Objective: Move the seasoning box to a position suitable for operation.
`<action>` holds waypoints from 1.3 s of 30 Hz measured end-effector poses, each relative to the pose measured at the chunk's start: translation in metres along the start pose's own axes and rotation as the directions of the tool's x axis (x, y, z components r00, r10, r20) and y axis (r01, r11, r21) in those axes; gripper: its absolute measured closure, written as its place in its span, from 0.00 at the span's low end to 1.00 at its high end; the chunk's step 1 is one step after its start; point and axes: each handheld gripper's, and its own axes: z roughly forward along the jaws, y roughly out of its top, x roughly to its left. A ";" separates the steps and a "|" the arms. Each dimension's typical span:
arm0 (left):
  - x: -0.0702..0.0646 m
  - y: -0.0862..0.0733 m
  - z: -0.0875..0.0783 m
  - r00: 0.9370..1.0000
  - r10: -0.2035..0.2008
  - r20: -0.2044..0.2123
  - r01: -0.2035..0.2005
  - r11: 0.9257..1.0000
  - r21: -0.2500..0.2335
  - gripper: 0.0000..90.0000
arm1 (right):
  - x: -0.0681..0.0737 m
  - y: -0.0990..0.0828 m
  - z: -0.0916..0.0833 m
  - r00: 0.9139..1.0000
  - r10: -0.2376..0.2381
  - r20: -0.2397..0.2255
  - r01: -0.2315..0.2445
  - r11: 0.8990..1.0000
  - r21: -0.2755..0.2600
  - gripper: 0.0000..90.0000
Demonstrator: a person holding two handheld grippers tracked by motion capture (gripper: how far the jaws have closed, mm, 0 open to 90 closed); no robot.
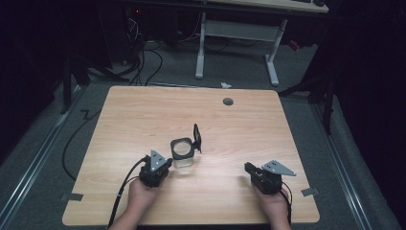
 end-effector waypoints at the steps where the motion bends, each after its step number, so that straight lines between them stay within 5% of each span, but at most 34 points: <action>1: -0.007 -0.003 0.000 1.000 0.006 0.018 -0.006 1.000 0.006 1.00 | 0.000 0.000 0.000 1.000 0.007 0.002 -0.007 1.000 -0.001 0.93; 5: -0.017 -0.005 0.001 0.999 0.009 0.033 -0.009 1.000 -0.006 1.00 | -0.002 0.000 -0.002 1.000 0.012 0.003 -0.012 1.000 -0.004 0.93; 12: 0.026 0.018 0.023 0.997 -0.009 -0.081 0.006 0.999 -0.047 1.00 | -0.002 0.000 -0.003 1.000 0.009 -0.001 -0.009 1.000 -0.006 0.93; 16: 0.036 0.034 0.049 0.997 -0.012 -0.082 0.007 0.998 -0.058 1.00 | -0.002 0.000 -0.003 1.000 0.003 -0.004 -0.003 1.000 -0.008 0.93; 22: 0.027 0.038 0.058 0.999 -0.019 -0.042 0.017 0.999 -0.051 1.00 | -0.003 0.000 -0.003 1.000 0.009 -0.001 -0.009 1.000 -0.010 0.93; 34: 0.000 0.016 0.028 1.000 0.000 0.024 0.001 0.999 -0.036 1.00 | -0.002 0.000 -0.003 1.000 0.003 -0.007 -0.003 1.000 -0.009 0.93; 39: -0.004 0.008 0.021 0.999 -0.027 0.046 0.028 0.999 -0.021 1.00 | 0.001 0.000 0.000 1.000 -0.010 -0.015 0.009 1.000 -0.001 0.93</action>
